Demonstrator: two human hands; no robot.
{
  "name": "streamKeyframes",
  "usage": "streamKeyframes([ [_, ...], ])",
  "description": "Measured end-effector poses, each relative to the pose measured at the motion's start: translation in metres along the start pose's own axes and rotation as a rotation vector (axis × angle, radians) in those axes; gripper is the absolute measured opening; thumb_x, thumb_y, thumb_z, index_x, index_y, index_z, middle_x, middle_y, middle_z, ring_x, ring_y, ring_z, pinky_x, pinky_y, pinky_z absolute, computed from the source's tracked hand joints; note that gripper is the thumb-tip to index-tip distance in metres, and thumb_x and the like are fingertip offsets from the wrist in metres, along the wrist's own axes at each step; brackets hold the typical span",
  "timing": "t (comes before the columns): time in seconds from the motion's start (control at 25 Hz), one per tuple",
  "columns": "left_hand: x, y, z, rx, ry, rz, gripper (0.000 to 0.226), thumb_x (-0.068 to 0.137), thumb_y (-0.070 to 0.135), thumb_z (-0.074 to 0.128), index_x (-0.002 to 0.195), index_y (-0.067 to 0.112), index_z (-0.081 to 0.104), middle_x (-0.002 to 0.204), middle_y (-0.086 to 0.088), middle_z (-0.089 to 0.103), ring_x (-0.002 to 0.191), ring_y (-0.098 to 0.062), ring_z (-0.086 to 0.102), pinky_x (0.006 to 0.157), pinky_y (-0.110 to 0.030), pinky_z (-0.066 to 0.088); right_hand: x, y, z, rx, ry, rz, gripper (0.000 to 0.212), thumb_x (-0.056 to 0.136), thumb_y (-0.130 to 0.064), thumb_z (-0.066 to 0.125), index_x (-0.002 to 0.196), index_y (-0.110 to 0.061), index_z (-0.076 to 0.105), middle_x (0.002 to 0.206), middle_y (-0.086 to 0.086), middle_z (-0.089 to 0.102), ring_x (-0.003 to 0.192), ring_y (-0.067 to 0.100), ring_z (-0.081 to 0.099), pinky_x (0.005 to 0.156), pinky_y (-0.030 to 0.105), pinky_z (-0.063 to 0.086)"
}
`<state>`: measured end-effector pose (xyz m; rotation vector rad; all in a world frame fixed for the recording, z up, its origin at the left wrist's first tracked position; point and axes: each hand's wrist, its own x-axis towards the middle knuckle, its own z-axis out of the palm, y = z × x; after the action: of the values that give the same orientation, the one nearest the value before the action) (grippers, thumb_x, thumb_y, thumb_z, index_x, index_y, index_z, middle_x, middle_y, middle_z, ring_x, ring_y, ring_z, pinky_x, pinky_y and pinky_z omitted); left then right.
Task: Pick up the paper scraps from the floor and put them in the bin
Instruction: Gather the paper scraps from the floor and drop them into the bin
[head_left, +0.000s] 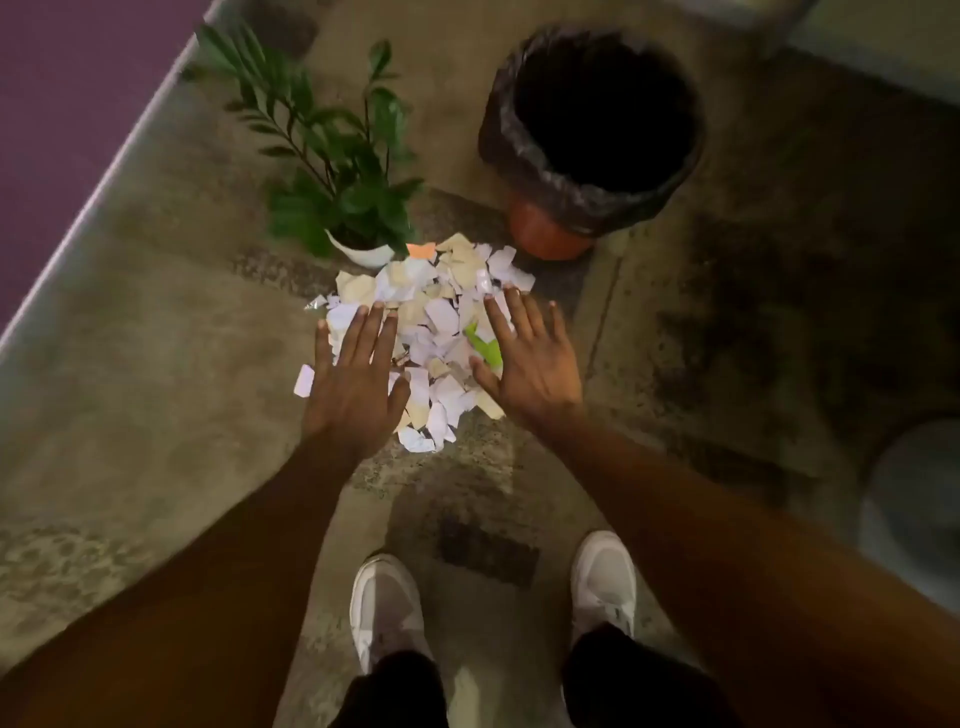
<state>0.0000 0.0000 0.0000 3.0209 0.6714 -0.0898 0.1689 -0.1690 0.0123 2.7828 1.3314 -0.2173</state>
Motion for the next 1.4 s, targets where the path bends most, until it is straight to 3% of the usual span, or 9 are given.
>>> streamKeyframes([
  [0.2,0.041,-0.028,0.104,0.096,-0.015,0.06,0.071,0.101,0.046,0.034,0.162,0.013,0.015,0.17,-0.008,0.012,0.158,-0.023,0.012,0.125,-0.061,0.005,0.049,0.01,0.089,0.106,0.046,0.08,0.078,0.099,-0.065,0.031,0.162,-0.02,0.023,0.169,0.011,0.023,0.153,0.031,0.028,0.125,0.051,0.021],
  [0.32,0.074,-0.038,0.144,0.114,0.008,0.115,0.071,0.101,0.049,0.033,0.162,0.015,0.015,0.17,-0.007,0.012,0.158,-0.023,0.011,0.126,-0.058,0.005,0.085,0.016,0.127,0.099,0.044,0.002,0.078,0.099,-0.066,0.029,0.163,-0.022,0.019,0.17,0.01,0.019,0.155,0.03,0.023,0.126,0.052,0.02],
  [0.52,0.128,-0.036,0.186,-0.032,0.055,0.08,0.067,0.104,0.049,0.026,0.163,0.02,0.009,0.171,-0.004,0.01,0.158,-0.022,0.01,0.127,-0.053,0.01,0.144,0.013,0.158,0.128,0.129,-0.006,0.078,0.099,-0.066,0.034,0.163,-0.022,0.019,0.169,0.011,0.02,0.155,0.03,0.024,0.125,0.052,0.02],
  [0.68,0.157,-0.056,0.182,-0.119,-0.006,0.009,0.07,0.103,0.057,0.027,0.162,0.023,0.01,0.171,-0.001,0.008,0.158,-0.024,0.008,0.125,-0.056,0.016,0.193,0.014,0.138,0.146,0.07,-0.048,0.086,0.094,-0.069,0.041,0.163,-0.026,0.012,0.166,0.013,0.024,0.149,0.035,0.029,0.118,0.058,0.028],
  [0.88,0.184,-0.051,0.163,-0.091,-0.126,0.061,0.077,0.1,0.058,0.039,0.161,0.018,0.015,0.169,-0.008,0.017,0.155,-0.031,0.017,0.121,-0.053,0.027,0.222,0.029,0.12,0.097,-0.176,-0.074,0.095,0.089,-0.07,0.054,0.163,-0.033,0.006,0.169,0.01,0.014,0.153,0.039,0.021,0.12,0.059,0.026],
  [1.0,0.207,-0.031,0.152,-0.117,-0.212,0.03,0.083,0.093,0.056,0.057,0.158,0.017,0.022,0.162,-0.01,0.029,0.147,-0.035,0.032,0.114,-0.053,0.038,0.231,0.045,0.127,0.128,-0.31,-0.077,0.104,0.087,-0.06,0.068,0.164,-0.027,0.006,0.169,0.015,0.017,0.154,0.039,0.022,0.123,0.051,0.027],
  [1.2,0.263,-0.003,0.147,-0.065,-0.383,0.013,0.09,0.07,0.038,0.09,0.142,0.011,0.045,0.139,-0.013,0.057,0.124,-0.032,0.058,0.1,-0.04,0.052,0.25,0.045,0.147,0.078,-0.317,-0.125,0.109,0.075,-0.064,0.077,0.16,-0.031,0.017,0.162,0.01,0.029,0.149,0.039,0.029,0.12,0.054,0.03],
  [1.4,0.292,-0.005,0.162,0.086,-0.476,-0.113,0.093,0.063,0.026,0.094,0.142,0.01,0.048,0.132,-0.01,0.062,0.116,-0.029,0.064,0.078,-0.034,0.051,0.28,0.037,0.161,0.148,-0.371,-0.028,0.134,0.066,-0.066,0.083,0.162,-0.038,-0.005,0.17,0.017,0.007,0.153,0.044,0.024,0.12,0.055,0.032],
])
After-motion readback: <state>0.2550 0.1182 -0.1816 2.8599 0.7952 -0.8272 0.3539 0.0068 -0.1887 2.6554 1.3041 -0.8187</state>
